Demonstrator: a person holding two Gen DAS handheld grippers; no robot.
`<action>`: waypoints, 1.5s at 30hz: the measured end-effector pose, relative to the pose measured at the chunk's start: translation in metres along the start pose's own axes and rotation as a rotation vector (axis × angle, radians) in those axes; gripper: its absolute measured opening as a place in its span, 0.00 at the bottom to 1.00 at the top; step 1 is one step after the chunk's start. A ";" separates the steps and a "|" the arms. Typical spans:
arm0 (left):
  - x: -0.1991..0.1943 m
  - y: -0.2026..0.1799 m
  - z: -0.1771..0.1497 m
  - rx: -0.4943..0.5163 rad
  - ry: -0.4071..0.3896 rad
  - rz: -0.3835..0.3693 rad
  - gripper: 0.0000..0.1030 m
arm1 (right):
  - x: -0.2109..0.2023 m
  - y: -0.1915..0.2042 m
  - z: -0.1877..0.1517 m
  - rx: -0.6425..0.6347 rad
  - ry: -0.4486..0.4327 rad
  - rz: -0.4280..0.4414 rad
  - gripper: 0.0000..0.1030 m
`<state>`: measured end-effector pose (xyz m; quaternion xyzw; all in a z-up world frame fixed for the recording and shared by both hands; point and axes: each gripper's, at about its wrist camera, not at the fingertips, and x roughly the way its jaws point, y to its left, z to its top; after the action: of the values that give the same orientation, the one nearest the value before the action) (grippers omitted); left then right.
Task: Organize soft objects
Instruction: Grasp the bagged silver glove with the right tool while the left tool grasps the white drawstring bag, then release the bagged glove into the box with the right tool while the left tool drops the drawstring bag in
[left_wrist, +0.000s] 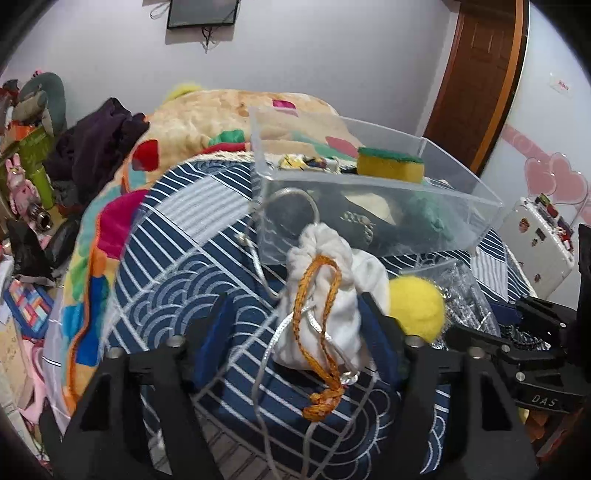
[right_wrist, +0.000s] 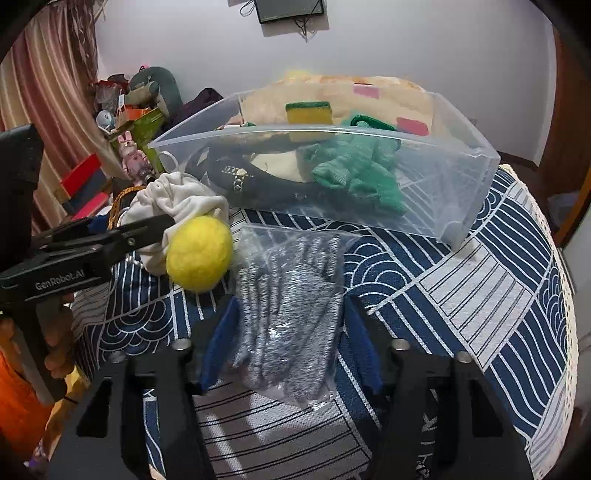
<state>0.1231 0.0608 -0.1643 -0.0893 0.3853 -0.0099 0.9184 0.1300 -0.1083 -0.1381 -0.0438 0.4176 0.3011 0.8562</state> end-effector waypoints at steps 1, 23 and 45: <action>0.000 -0.001 -0.001 0.001 0.005 -0.008 0.52 | -0.001 0.000 0.000 -0.001 -0.003 -0.001 0.42; -0.070 -0.014 0.011 0.047 -0.162 -0.001 0.23 | -0.045 -0.014 0.002 0.041 -0.135 -0.032 0.28; -0.053 -0.037 0.093 0.030 -0.281 -0.048 0.23 | -0.078 -0.034 0.078 0.024 -0.359 -0.164 0.28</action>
<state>0.1538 0.0436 -0.0571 -0.0854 0.2506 -0.0251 0.9640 0.1656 -0.1480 -0.0356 -0.0129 0.2568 0.2282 0.9390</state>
